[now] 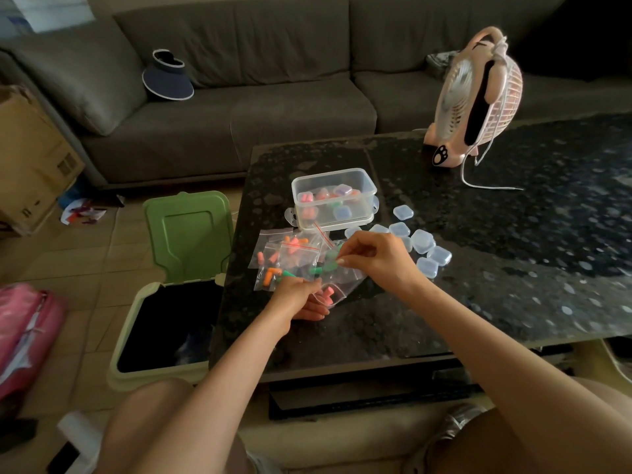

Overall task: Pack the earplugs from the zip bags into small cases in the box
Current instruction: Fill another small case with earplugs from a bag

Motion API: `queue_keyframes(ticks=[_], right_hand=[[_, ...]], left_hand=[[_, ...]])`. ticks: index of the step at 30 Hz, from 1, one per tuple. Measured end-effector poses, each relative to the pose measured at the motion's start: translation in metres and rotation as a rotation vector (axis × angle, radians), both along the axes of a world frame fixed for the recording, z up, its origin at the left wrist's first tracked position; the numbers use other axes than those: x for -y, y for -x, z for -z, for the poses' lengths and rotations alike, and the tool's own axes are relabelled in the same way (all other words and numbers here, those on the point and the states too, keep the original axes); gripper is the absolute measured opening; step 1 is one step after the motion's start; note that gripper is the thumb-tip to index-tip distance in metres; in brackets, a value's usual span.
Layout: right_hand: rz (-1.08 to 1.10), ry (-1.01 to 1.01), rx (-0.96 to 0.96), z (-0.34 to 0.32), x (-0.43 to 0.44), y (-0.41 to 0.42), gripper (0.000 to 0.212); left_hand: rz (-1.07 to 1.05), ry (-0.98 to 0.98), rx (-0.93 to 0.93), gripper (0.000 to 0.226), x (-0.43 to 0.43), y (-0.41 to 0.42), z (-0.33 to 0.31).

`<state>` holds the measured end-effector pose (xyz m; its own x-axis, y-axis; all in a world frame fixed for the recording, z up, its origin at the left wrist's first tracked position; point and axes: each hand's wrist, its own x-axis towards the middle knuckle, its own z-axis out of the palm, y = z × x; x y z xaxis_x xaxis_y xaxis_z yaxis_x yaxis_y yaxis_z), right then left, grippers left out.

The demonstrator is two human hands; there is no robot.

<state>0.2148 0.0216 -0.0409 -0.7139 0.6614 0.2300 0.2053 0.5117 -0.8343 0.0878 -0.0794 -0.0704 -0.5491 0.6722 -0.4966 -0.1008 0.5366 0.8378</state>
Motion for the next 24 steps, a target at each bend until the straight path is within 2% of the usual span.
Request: queue_keyframes(ticks=[2, 5, 9, 13, 17, 19, 24], right_hand=[[-0.016, 0.054, -0.035, -0.005, 0.002, -0.001, 0.004], [-0.003, 0.081, -0.04, -0.01, 0.001, -0.002, 0.02], [0.115, 0.146, 0.031, -0.006, -0.014, -0.006, 0.026], [0.258, 0.003, 0.348, 0.001, -0.038, -0.021, 0.014], [0.335, -0.228, 0.749, 0.008, -0.051, -0.041, 0.028], [0.343, -0.251, 0.844, 0.009, -0.053, -0.046, 0.036], [0.431, -0.287, 0.946, 0.015, -0.057, -0.049, 0.048]], left_hand=[[0.029, -0.054, 0.048, 0.028, 0.0, -0.001, -0.002], [0.048, -0.118, 0.107, 0.03, 0.001, 0.0, -0.002], [0.093, -0.216, 0.138, 0.023, 0.003, 0.004, -0.004], [0.13, -0.313, 0.136, 0.009, 0.008, 0.011, -0.009], [0.196, -0.373, 0.084, 0.004, 0.018, 0.026, -0.012], [0.189, -0.378, 0.023, 0.004, 0.022, 0.032, -0.014], [0.138, -0.345, -0.172, 0.011, 0.034, 0.051, -0.022]])
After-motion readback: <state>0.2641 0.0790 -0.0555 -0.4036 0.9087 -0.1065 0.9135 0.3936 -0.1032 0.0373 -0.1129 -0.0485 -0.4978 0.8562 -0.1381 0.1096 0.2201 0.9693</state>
